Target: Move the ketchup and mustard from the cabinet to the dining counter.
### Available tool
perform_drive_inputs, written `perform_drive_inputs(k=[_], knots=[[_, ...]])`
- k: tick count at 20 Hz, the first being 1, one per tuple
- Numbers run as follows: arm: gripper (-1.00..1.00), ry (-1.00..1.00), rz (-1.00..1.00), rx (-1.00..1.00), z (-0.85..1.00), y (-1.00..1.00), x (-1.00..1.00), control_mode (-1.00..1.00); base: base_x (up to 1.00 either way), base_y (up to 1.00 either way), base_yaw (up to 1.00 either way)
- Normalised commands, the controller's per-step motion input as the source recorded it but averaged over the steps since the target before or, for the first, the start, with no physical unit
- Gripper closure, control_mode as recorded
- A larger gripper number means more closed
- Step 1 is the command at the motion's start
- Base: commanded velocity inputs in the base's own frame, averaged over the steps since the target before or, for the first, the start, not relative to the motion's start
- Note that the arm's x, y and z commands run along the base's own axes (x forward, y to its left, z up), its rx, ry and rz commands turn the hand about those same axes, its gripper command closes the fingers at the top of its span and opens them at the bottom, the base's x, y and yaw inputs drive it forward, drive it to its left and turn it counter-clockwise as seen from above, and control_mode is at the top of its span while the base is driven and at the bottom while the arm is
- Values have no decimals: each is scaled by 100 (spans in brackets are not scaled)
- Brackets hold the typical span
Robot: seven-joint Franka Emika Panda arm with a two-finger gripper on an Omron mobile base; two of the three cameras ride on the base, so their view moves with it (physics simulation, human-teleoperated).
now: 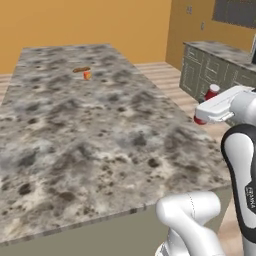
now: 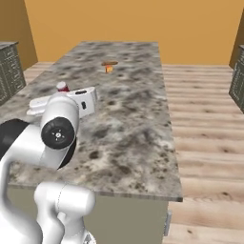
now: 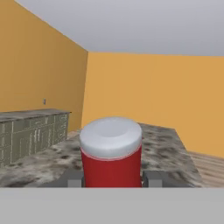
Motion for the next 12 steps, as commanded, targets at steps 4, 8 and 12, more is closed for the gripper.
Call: perform_drive_inputs(k=[4,8,12], knots=[[100,0,0,0,0,0,0,100,91,0,0],[100,0,0,0,0,0,0,100,42,0,0],[100,0,0,0,-8,0,9,-100,2,0,0]])
